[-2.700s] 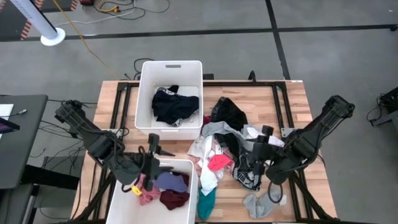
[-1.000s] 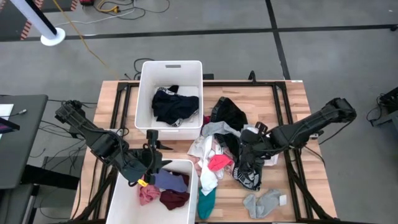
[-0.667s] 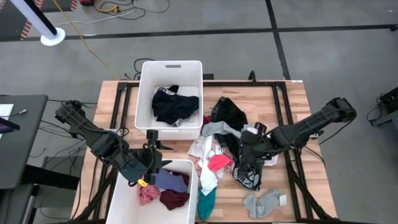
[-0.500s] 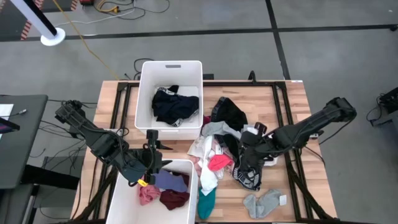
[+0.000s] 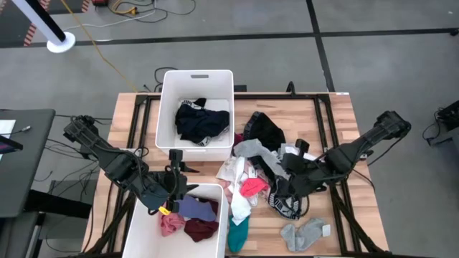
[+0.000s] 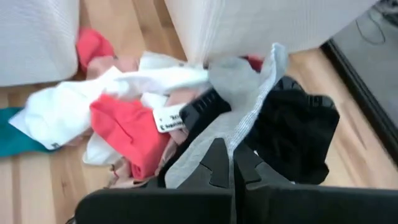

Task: Sort clothes
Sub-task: Put the gray sock into the top white laundry bin

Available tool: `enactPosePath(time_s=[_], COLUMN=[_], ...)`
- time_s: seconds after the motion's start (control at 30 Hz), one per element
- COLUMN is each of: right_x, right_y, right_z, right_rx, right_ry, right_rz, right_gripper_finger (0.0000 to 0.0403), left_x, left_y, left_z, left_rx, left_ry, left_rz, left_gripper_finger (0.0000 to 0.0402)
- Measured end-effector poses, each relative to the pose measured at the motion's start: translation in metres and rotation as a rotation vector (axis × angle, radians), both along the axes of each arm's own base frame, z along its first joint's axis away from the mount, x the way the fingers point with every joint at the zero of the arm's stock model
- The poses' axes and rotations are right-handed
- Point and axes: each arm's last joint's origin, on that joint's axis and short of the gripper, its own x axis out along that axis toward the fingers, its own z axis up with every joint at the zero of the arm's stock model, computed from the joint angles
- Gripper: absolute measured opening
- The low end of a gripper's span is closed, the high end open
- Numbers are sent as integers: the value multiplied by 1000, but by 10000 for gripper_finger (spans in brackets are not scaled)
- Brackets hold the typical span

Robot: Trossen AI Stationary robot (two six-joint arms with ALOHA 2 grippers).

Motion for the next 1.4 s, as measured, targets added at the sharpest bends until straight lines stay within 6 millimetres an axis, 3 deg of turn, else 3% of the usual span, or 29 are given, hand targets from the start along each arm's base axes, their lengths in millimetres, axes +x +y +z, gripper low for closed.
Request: enactPosePath(time_s=[0.77,1.4], right_x=[6,14], right_y=[26,35], right_z=[59,93], right_rx=[-179,-293], right_ry=[-256,-412], right_rz=[250,470], right_gripper_finger=[0,0], left_x=[28,54], left_y=[22,53], left_z=[16,31], left_rx=[88,-67], left_ry=[-133,-255], left_rz=[-4,-169], left_gripper_finger=[194,195])
